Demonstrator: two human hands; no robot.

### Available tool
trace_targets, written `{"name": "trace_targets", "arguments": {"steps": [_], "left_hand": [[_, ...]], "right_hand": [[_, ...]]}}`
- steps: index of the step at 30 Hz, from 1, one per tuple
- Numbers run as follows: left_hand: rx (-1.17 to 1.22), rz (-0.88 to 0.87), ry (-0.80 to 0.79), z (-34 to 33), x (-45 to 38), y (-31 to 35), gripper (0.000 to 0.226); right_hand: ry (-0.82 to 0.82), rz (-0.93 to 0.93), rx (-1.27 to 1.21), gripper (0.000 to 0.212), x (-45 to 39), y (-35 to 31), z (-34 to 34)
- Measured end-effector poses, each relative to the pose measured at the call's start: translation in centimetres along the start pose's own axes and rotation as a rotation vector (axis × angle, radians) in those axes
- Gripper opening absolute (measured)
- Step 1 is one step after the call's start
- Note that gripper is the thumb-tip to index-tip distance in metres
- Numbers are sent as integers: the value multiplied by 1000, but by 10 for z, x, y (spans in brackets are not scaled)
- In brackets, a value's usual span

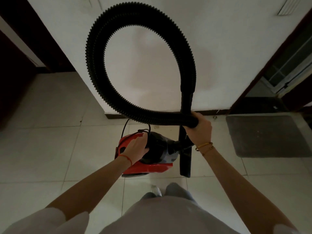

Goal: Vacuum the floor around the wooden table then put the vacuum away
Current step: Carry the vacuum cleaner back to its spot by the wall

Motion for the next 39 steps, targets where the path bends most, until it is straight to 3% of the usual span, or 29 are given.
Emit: {"name": "trace_targets", "arguments": {"steps": [8, 16, 29, 39], "left_hand": [[3, 45, -106, 4, -112, -82, 40], [-55, 93, -216, -36, -219, -167, 51], [-109, 129, -287, -243, -355, -331, 57], [-53, 122, -279, -360, -410, -407, 46]], "right_hand": [[-50, -38, 22, 35, -118, -6, -80], [-108, -142, 124, 24, -227, 49, -190], [-72, -241, 98, 37, -315, 248, -396], [-114, -182, 132, 36, -350, 333, -490]]}}
Point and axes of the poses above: each hand's wrist, its own x-axis away from the middle knuckle, its own z-axis out of the back of the hand, y = z × x, the point moved 5 cm from there along -x, towards the middle knuckle, and after that the axes turned 13 degrees about -z, right-handed, at the moved point
